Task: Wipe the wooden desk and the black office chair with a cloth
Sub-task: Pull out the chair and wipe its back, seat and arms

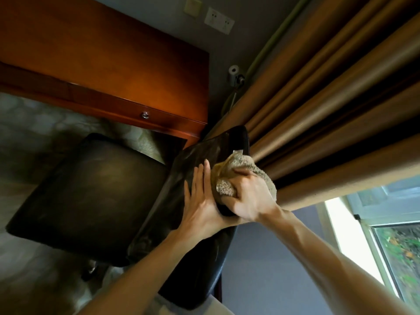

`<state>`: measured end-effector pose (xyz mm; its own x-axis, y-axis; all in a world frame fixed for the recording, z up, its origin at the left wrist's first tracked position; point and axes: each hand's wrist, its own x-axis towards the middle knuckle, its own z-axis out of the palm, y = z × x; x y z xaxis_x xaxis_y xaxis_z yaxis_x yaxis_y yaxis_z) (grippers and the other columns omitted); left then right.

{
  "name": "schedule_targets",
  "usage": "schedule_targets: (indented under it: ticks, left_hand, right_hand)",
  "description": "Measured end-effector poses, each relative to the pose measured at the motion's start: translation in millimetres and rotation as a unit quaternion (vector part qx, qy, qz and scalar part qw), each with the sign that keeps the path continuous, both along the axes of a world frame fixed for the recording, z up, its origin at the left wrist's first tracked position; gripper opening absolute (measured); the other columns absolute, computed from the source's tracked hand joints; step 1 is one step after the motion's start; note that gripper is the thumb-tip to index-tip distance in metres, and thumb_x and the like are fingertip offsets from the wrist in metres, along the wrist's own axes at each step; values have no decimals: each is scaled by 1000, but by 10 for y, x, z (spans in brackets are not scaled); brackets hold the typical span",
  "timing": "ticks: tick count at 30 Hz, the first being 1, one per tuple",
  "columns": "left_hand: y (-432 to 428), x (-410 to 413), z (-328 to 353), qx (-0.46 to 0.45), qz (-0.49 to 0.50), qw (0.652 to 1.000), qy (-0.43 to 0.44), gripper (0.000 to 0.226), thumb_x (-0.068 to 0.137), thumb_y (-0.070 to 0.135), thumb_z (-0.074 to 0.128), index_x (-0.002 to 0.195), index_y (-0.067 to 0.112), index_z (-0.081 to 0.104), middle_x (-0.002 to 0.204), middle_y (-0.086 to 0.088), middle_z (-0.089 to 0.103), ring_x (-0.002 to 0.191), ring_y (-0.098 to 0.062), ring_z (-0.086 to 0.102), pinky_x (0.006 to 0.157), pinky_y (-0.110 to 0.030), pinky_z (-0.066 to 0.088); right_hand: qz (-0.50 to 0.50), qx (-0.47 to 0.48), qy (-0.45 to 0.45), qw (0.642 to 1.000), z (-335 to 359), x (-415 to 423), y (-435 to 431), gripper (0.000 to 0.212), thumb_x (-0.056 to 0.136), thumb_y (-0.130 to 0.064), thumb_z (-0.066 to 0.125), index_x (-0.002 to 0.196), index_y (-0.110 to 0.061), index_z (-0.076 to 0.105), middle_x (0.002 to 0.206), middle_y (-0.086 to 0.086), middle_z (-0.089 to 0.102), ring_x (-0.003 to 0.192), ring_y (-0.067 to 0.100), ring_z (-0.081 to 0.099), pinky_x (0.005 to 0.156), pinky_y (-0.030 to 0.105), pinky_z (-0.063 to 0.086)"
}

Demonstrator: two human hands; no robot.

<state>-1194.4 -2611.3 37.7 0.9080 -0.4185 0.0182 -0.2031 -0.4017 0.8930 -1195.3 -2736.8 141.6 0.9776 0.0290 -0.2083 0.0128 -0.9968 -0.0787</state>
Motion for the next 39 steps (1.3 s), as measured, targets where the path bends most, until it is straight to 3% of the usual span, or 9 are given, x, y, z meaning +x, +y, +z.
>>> schedule_targets:
  ticks: [3, 8, 12, 18, 22, 25, 27, 33, 39]
  left_hand:
    - [47, -61, -2, -16, 10, 1000, -25, 147, 52, 81, 61, 163, 17, -10, 172, -6, 10, 159, -18, -5, 127, -58, 9]
    - [122, 9, 5, -36, -18, 999, -12, 141, 56, 74, 72, 165, 20, 0, 171, 2, 18, 159, -23, 10, 126, -59, 7]
    - [160, 128, 53, -57, -48, 997, -27, 145, 63, 64, 87, 164, 20, -7, 171, -1, 15, 158, -20, 11, 127, -52, 8]
    - [307, 329, 119, -96, -66, 990, 83, 137, 67, 78, 71, 162, 32, -16, 173, 1, 10, 157, -14, 7, 128, -50, 8]
    - [450, 366, 26, -95, -1, 986, 134, 103, 87, 65, 67, 165, 30, 10, 169, 6, 23, 155, -12, 18, 127, -47, 21]
    - [502, 304, -95, -82, 34, 989, 119, 72, 96, 53, 64, 158, 30, 36, 157, 15, 39, 146, -1, 31, 124, -39, 30]
    - [550, 208, -179, -73, 37, 988, 128, 62, 96, 52, 65, 151, 34, 45, 146, 22, 43, 138, 6, 36, 121, -35, 34]
    - [588, -76, -252, -24, 3, 990, 142, 88, 77, 91, 50, 148, 40, 47, 153, 19, 43, 141, 4, 36, 120, -33, 34]
    - [346, -366, -93, 43, 27, 992, 119, 102, 75, 93, 42, 157, 32, 38, 163, 8, 34, 149, -8, 28, 124, -38, 28]
  right_hand:
    - [-10, 36, 33, 999, 157, -60, 41, 33, 65, -62, 43, 67, -35, 60, 85, -12, 69, 90, 14, 63, 71, 13, 42]
    - [-11, -1, -9, 1000, 260, -5, 14, 39, 60, -61, 42, 68, -28, 61, 73, -10, 62, 72, 16, 58, 54, 13, 32]
    - [130, -101, -151, 975, 419, 88, -70, 43, 67, -51, 50, 87, -23, 77, 88, 3, 76, 88, 31, 73, 67, 32, 55]
    - [55, -173, -240, 954, 673, 631, -505, 31, 71, -36, 61, 91, -14, 68, 87, 8, 73, 82, 37, 69, 74, 38, 53]
    - [36, -186, -100, 977, 524, 1041, -781, 54, 78, -39, 52, 127, -18, 62, 118, 6, 72, 114, 31, 66, 112, 44, 34]
    - [56, -163, 48, 984, 222, 1189, -899, 59, 87, -39, 61, 144, -26, 53, 151, 3, 53, 143, 24, 43, 120, 44, 22]
    - [65, -100, 50, 992, 33, 1195, -988, 63, 86, -43, 60, 145, -22, 53, 158, 5, 45, 148, 28, 37, 121, 48, 27]
    - [101, -14, -3, 995, -192, 1278, -1180, 86, 73, -59, 44, 140, -6, 58, 153, 15, 50, 151, 32, 30, 125, 51, 22]
    - [107, -15, -1, 994, -198, 1185, -1113, 62, 84, -45, 62, 137, -14, 62, 144, 11, 59, 147, 29, 38, 122, 51, 26]
